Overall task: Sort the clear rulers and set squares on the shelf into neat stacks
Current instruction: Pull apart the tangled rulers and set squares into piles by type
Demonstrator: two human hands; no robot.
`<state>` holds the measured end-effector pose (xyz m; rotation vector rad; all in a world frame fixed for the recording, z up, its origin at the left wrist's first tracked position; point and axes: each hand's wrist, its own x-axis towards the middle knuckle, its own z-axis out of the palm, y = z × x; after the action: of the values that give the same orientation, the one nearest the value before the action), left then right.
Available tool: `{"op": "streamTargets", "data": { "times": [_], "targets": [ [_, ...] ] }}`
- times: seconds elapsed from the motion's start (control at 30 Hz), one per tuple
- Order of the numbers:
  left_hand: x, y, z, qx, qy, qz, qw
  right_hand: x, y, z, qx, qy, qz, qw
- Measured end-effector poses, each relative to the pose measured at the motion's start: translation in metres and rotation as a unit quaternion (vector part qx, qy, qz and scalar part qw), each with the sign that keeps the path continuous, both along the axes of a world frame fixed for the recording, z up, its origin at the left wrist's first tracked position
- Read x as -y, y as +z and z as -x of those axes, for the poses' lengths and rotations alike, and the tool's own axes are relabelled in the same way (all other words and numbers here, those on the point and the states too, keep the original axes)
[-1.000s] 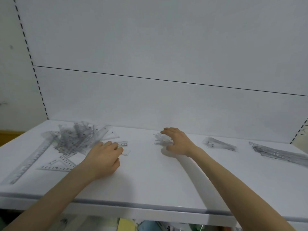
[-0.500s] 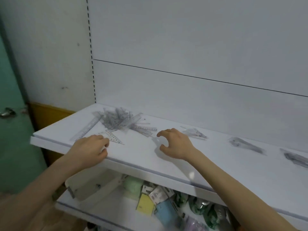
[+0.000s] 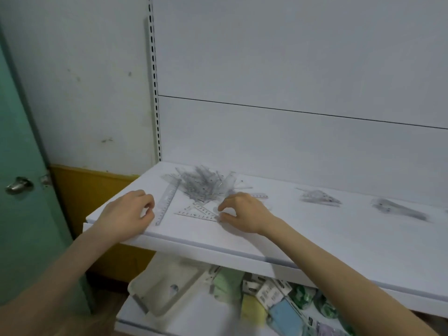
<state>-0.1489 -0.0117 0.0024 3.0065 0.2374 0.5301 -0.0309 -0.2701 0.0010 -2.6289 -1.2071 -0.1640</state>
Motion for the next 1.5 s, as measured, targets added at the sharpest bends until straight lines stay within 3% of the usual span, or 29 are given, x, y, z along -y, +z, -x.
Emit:
{"op": "streamTargets", "data": {
  "times": [0.4, 0.53, 0.7, 0.87, 1.1, 1.27, 1.4, 1.5],
  "targets": [
    [-0.041, -0.001, -0.044, -0.055, -0.08, 0.051, 0.994, -0.07, -0.005, 0.002, 0.082, -0.047, 0.088, 0.992],
    [-0.032, -0.009, -0.056, -0.088, -0.062, 0.083, 0.991, -0.074, 0.004, 0.008, 0.167, 0.029, 0.149, 0.974],
    [-0.021, -0.007, -0.067, -0.116, -0.034, 0.098, 0.988, -0.077, -0.003, -0.002, 0.196, 0.078, 0.184, 0.96],
    [-0.011, 0.001, -0.072, -0.13, -0.025, 0.061, 0.989, -0.073, -0.001, -0.004, 0.247, 0.105, 0.194, 0.943],
    [-0.01, 0.0, -0.071, -0.112, -0.01, -0.017, 0.993, -0.074, 0.009, 0.001, 0.177, 0.094, 0.143, 0.969],
    [-0.022, 0.005, -0.064, -0.095, 0.048, -0.058, 0.993, -0.074, 0.014, 0.004, 0.109, 0.06, 0.178, 0.976],
    [-0.032, 0.014, -0.054, -0.071, 0.088, -0.117, 0.987, -0.082, 0.017, 0.006, 0.118, 0.071, 0.217, 0.967],
    [-0.043, 0.02, -0.047, -0.047, 0.113, -0.118, 0.986, -0.08, 0.011, 0.009, 0.148, 0.107, 0.178, 0.967]
  ]
}}
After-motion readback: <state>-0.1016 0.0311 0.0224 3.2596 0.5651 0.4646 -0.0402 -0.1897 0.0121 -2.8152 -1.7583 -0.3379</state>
